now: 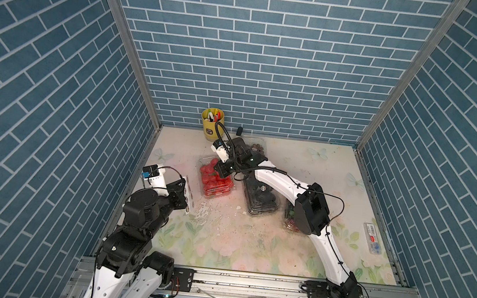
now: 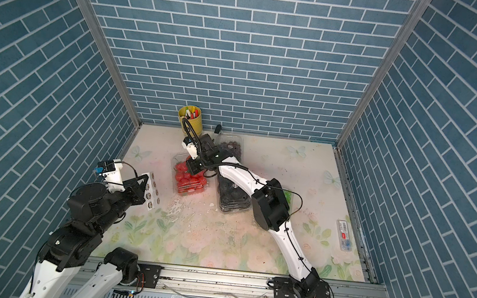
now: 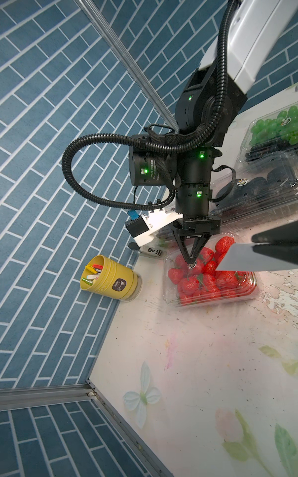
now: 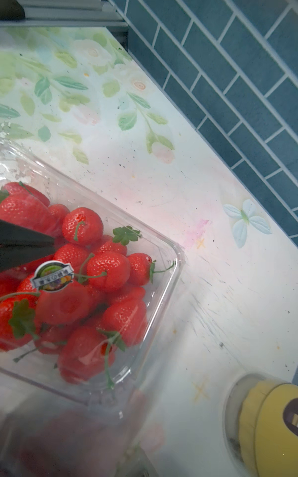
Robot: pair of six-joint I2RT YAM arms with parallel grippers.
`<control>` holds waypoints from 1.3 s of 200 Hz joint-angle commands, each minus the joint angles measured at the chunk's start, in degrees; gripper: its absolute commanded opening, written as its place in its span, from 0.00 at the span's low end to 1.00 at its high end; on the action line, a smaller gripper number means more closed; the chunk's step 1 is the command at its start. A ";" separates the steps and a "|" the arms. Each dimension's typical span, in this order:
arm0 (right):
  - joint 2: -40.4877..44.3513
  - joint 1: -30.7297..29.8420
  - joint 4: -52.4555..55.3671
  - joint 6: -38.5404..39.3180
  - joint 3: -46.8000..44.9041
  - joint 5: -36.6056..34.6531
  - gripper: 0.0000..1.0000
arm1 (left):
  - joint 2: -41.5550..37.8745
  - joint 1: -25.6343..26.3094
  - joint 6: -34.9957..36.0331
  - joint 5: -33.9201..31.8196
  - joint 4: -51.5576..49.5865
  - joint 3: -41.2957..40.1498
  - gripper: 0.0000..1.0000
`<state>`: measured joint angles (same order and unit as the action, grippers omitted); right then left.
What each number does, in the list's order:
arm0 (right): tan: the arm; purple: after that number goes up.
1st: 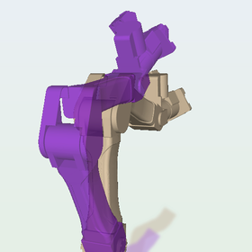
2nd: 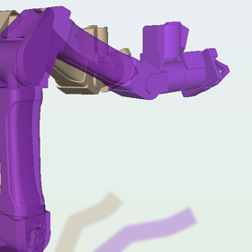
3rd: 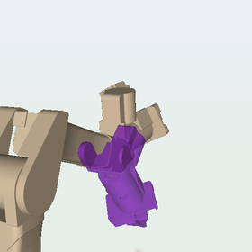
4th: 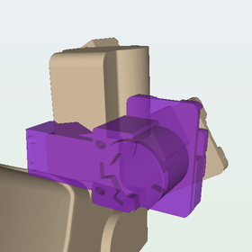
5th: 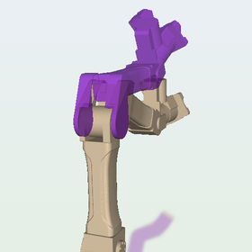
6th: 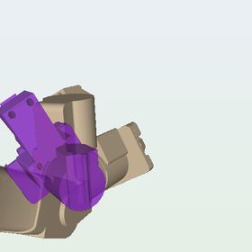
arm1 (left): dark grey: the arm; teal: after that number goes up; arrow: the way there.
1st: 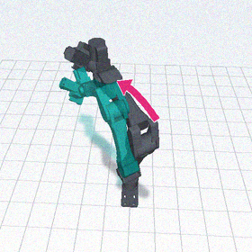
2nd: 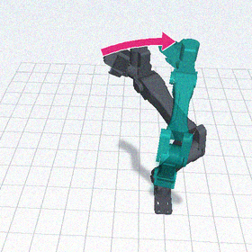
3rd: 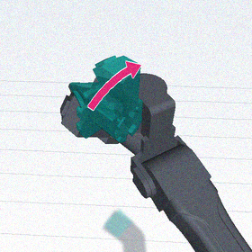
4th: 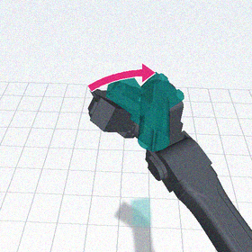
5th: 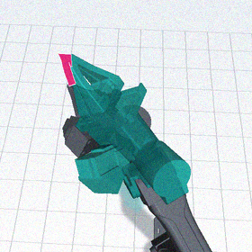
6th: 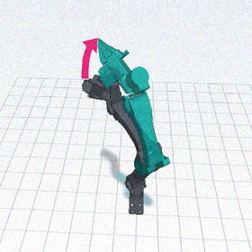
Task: Label fruit boxes
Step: Stick the label on the fruit box.
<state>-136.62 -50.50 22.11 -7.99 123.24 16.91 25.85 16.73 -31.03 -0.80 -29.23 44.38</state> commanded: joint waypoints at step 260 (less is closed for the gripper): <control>1.34 -0.14 -3.14 0.41 -2.50 -6.37 0.00 | 0.96 -0.47 0.97 0.65 1.81 -0.14 0.00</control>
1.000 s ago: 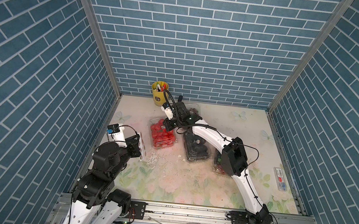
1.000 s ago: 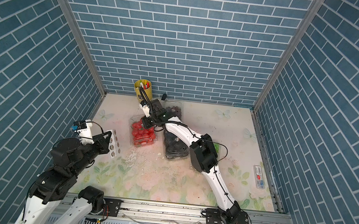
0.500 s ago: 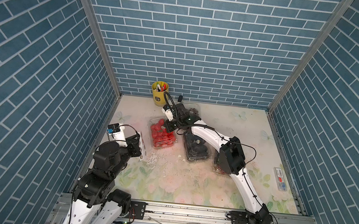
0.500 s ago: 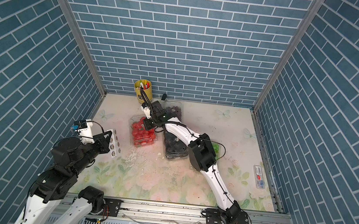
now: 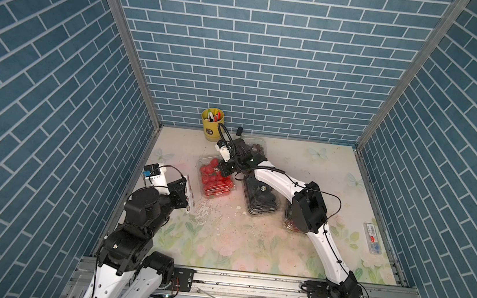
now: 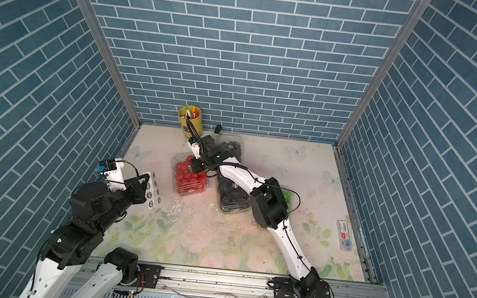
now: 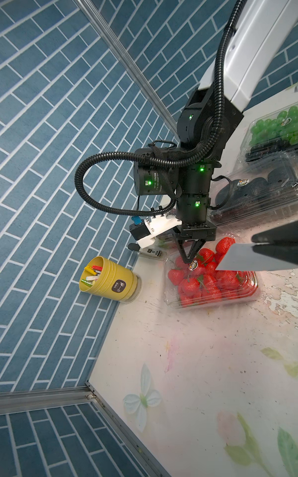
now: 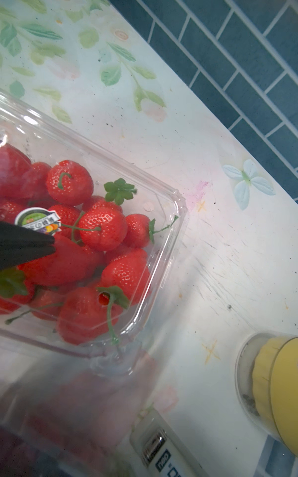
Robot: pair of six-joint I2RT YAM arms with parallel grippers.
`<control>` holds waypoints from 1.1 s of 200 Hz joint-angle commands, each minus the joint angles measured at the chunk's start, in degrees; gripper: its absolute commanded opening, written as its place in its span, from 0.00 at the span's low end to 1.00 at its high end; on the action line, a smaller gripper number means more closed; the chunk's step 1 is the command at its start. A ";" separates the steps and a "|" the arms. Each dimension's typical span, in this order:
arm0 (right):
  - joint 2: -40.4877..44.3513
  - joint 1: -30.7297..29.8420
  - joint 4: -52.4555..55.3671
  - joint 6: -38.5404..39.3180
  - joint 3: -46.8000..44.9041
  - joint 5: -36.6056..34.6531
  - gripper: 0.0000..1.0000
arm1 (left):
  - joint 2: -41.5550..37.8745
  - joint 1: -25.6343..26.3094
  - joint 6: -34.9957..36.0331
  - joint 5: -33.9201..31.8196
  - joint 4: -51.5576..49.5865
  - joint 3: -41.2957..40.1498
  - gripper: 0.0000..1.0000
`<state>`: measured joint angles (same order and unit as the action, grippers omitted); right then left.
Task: Label fruit boxes
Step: Stick the label on the fruit box.
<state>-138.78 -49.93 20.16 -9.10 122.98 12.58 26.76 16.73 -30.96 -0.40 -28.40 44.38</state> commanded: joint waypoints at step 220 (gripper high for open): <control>0.54 -3.00 2.50 0.85 -1.60 5.36 0.00 | 0.24 -0.47 0.90 0.58 1.22 -0.26 0.00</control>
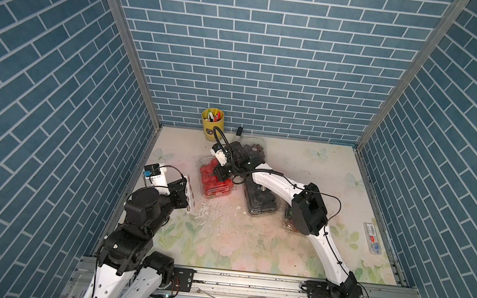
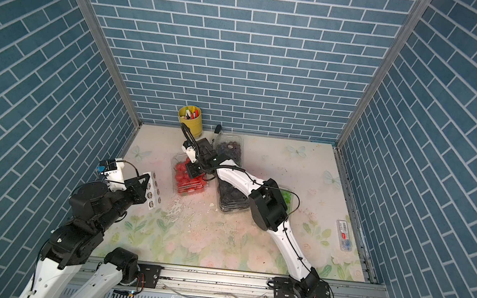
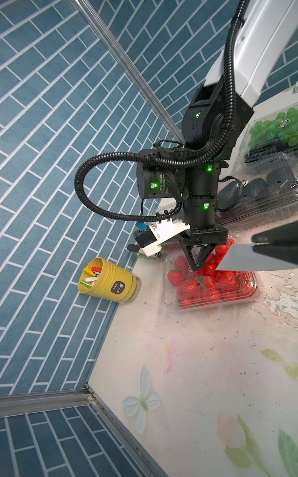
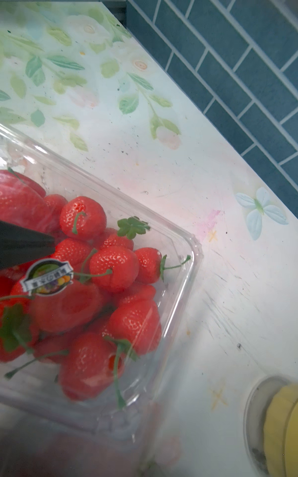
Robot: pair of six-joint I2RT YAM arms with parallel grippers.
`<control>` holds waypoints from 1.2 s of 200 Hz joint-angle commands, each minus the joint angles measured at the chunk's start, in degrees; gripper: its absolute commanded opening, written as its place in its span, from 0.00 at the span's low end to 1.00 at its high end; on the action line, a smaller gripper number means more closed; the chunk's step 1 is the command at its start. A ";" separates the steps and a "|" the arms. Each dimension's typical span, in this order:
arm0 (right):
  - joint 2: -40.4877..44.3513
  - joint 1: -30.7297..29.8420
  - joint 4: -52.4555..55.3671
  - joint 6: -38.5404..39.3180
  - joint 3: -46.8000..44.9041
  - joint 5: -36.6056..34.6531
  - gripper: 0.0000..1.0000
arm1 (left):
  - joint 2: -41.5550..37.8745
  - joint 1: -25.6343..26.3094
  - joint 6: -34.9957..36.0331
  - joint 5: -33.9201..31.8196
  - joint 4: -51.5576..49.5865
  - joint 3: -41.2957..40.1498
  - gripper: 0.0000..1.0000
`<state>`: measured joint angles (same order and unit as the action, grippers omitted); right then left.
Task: Label fruit boxes
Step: Stick the label on the fruit box, then place the label sticker at the center of the board.
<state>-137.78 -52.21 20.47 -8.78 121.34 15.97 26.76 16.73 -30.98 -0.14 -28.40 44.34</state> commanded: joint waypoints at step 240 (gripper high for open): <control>59.86 13.29 -43.22 -23.12 -67.20 16.69 0.43 | 31.83 5.61 -21.36 31.10 56.03 -6.80 0.00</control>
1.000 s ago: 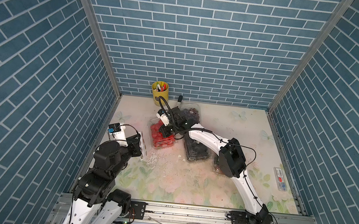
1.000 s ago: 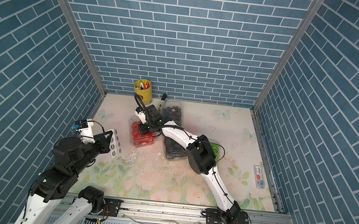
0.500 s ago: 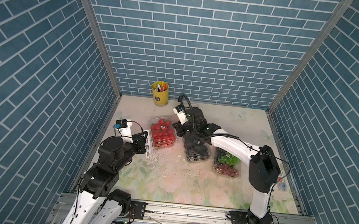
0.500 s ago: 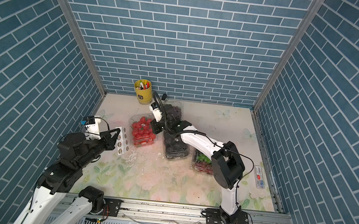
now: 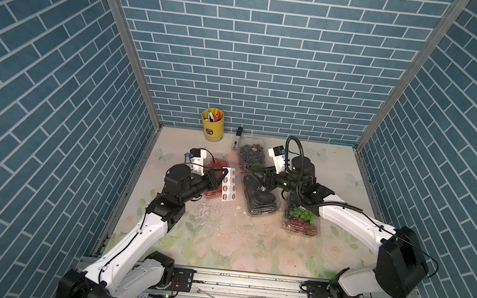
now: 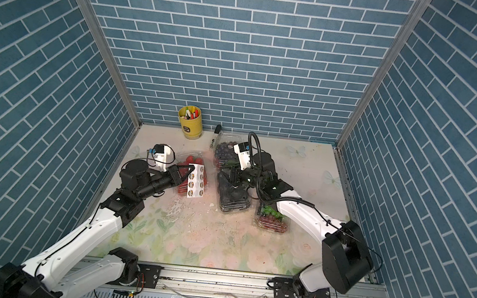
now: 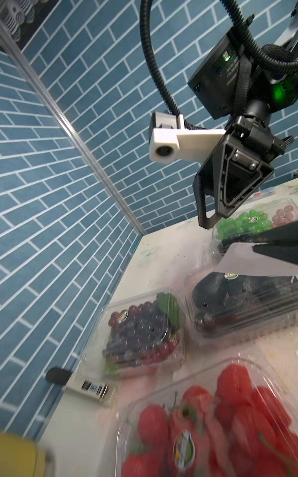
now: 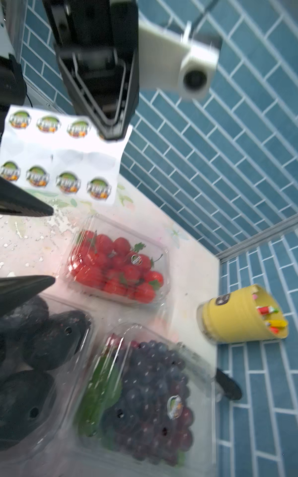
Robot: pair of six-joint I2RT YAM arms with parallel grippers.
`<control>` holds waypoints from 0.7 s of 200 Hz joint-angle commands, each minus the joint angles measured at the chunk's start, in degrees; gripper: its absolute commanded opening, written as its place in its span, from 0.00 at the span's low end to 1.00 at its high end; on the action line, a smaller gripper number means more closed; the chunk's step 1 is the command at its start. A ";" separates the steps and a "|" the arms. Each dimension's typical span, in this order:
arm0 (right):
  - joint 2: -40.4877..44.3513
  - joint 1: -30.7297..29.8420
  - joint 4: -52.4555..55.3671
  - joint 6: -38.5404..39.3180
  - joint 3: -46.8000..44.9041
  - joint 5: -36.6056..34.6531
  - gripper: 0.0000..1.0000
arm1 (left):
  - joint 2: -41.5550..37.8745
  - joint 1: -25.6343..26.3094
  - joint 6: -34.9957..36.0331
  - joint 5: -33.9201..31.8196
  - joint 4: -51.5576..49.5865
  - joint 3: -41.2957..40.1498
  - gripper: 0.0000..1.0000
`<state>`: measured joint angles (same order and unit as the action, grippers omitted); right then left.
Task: Label fruit boxes
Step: Place the label sticker at the center of the board.
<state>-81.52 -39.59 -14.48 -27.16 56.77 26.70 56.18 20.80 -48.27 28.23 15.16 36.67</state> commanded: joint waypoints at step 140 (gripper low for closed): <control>-6.44 3.74 -41.78 -33.53 -5.33 21.52 0.58 | 9.11 3.74 -12.47 6.24 32.06 0.86 0.00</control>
<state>-86.74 -36.07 -46.41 -53.47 51.46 44.91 65.08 24.32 -60.01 33.26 43.24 36.69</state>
